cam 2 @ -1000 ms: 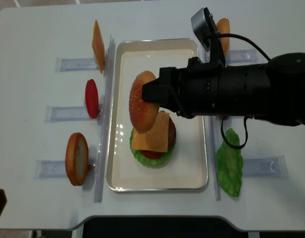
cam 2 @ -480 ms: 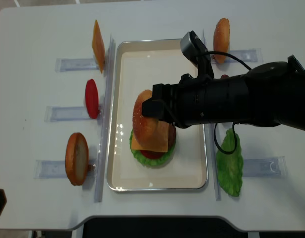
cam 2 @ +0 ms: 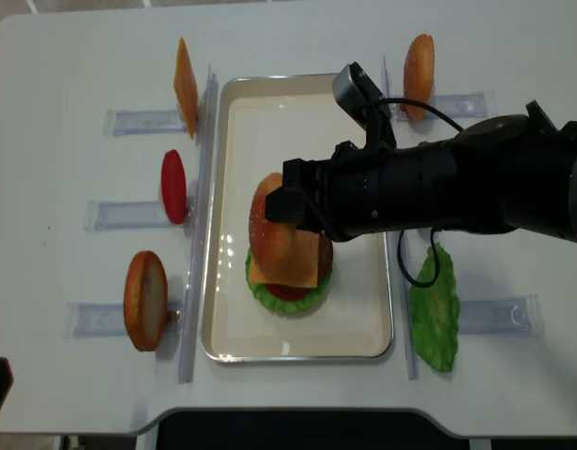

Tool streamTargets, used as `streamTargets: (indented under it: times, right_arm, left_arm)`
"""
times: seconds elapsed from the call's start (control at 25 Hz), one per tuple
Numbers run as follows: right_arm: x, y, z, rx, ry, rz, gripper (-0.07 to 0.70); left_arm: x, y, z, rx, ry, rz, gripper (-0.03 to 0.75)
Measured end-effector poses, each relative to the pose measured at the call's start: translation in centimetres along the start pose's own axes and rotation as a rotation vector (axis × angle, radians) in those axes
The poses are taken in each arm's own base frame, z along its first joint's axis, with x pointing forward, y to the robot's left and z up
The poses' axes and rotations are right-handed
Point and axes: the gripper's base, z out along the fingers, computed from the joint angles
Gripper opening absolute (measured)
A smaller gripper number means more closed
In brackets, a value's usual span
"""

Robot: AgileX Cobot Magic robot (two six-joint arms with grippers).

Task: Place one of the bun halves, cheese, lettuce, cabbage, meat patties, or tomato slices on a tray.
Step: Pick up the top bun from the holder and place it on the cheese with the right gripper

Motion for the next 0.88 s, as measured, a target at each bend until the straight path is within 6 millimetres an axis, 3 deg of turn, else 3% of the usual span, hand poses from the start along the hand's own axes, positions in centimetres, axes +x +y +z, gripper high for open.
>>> streamTargets:
  times: [0.88]
  right_arm:
    - [-0.15, -0.36, 0.06, 0.019, -0.009, 0.000, 0.194]
  left_arm:
    - [0.00, 0.00, 0.00, 0.000, 0.000, 0.000, 0.000]
